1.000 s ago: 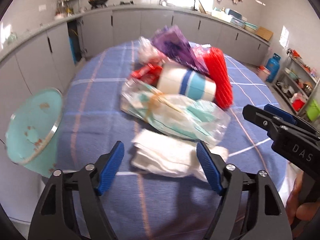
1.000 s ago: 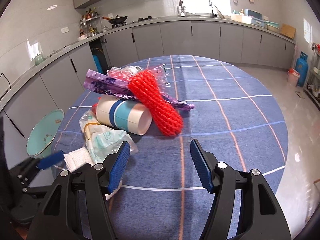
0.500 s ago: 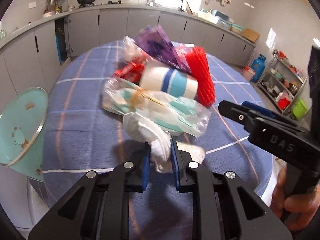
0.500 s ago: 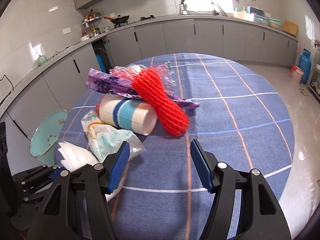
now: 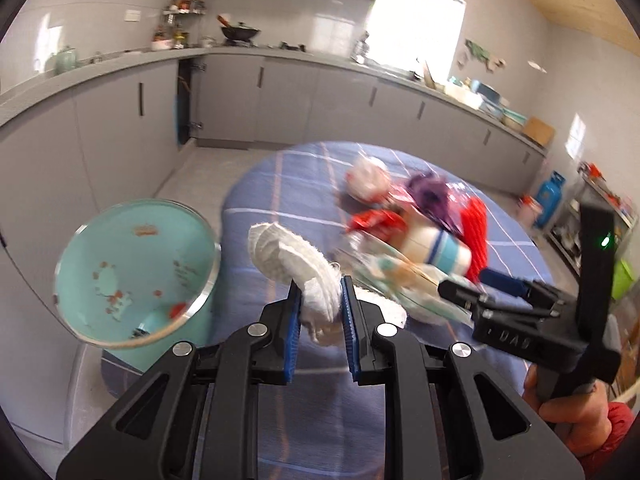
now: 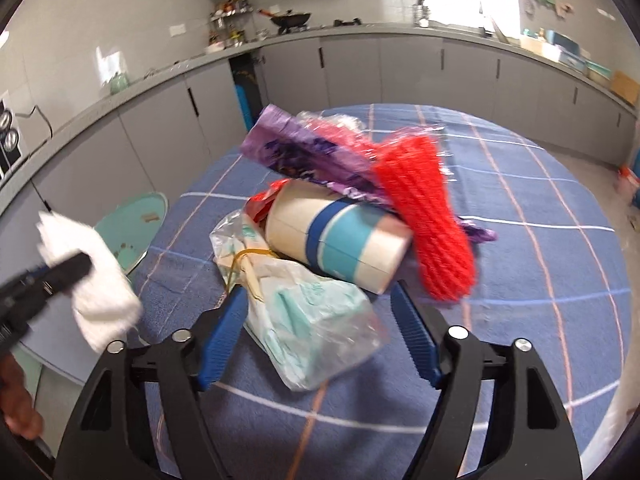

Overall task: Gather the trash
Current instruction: 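Grasp the white tissue with the left tool while the right tool grasps the plastic wrapper, then carry tissue and wrapper over the teal bin and open both tools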

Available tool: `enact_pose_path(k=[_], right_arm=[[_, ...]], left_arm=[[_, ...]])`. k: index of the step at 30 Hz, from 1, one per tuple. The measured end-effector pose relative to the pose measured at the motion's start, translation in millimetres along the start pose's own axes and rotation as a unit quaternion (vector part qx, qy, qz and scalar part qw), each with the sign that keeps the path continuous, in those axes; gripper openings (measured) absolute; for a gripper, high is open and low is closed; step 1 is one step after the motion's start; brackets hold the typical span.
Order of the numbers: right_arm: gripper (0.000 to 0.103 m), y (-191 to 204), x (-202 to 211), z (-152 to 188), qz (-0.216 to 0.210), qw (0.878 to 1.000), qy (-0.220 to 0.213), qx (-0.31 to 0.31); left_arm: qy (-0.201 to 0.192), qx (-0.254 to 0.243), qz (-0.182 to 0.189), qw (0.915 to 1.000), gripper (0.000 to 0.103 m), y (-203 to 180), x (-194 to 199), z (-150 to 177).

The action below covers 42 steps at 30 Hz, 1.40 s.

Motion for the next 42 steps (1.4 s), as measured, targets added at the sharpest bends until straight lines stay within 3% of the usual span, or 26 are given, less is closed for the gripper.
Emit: enact_pose_path(k=[5,10,16,18,30,42], right_arm=[[0.073,10,-20,1,0.003,1.0,0.024,0.01],[0.065,17,-23,2,0.013,0.999,0.028,0.019],[0.047,25,-20,4,0.023,0.999,0.027,0.035],[0.025,28,-17,2,0.016,0.999,0.026,0.04],[0.025,68,0,-26,-0.046,0.998,-0.002,0.04],[0.025,134,-9,-64,-0.102,0.993,-0.024,0.061]], left_arm=[[-0.013,0.012,-0.006,0.9998,0.019,17,6,-7],[-0.01,0.021,-0.008,0.9997,0.019,27,6,-7],[-0.009,0.032,-0.01,0.9994,0.019,37,3,-7],[-0.012,0.035,-0.012,0.9992,0.019,42,4,-8],[-0.053,0.072,-0.063,0.994,0.02,89,27,-20],[-0.088,0.101,-0.117,0.9841,0.02,138,51,-37]])
Point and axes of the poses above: each gripper's, at about its wrist camera, not at the fingertips, and x roughly against the way its jaws point, y to its left, z to its underside, the point moved 2 cm from there along -x, roughly the way its jaws point, and after that the axes turned 6 degrees about x, right-handed, at the moved point
